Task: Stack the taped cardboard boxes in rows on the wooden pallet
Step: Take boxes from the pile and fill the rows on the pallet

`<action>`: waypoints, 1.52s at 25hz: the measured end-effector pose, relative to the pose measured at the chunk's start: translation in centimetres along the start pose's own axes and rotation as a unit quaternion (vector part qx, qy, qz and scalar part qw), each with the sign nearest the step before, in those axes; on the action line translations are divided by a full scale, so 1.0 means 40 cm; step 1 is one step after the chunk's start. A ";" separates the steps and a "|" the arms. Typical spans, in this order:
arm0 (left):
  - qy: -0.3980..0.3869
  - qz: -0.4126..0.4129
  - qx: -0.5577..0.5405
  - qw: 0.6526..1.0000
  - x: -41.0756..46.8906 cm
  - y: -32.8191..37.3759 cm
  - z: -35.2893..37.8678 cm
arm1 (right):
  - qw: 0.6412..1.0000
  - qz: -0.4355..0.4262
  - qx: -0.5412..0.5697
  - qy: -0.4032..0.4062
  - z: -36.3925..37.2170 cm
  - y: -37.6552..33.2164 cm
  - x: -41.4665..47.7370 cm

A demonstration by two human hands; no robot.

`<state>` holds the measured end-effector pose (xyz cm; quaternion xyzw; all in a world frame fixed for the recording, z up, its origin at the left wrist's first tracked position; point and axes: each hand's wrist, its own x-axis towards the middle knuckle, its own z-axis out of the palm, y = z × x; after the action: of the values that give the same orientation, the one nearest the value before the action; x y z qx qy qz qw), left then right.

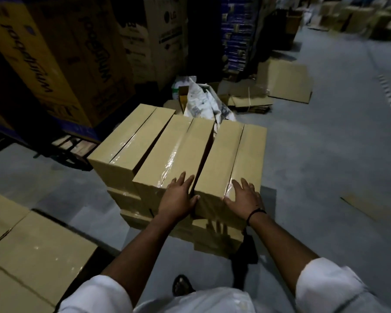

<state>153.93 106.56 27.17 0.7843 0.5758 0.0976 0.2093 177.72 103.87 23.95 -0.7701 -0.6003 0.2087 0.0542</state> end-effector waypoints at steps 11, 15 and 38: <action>-0.134 0.098 0.046 0.985 0.354 0.016 0.095 | 0.993 0.102 -0.001 -0.065 0.024 0.072 0.223; -0.187 0.111 0.073 0.973 0.460 0.036 0.145 | 0.990 0.110 -0.021 -0.089 0.025 0.125 0.310; -0.223 0.054 0.087 0.969 0.805 0.157 0.236 | 0.982 0.150 0.092 -0.064 -0.076 0.239 0.600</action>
<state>173.31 133.35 18.67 0.8313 0.4778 -0.1189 0.2581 192.12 124.51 17.36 -0.8282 -0.4582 0.3180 0.0545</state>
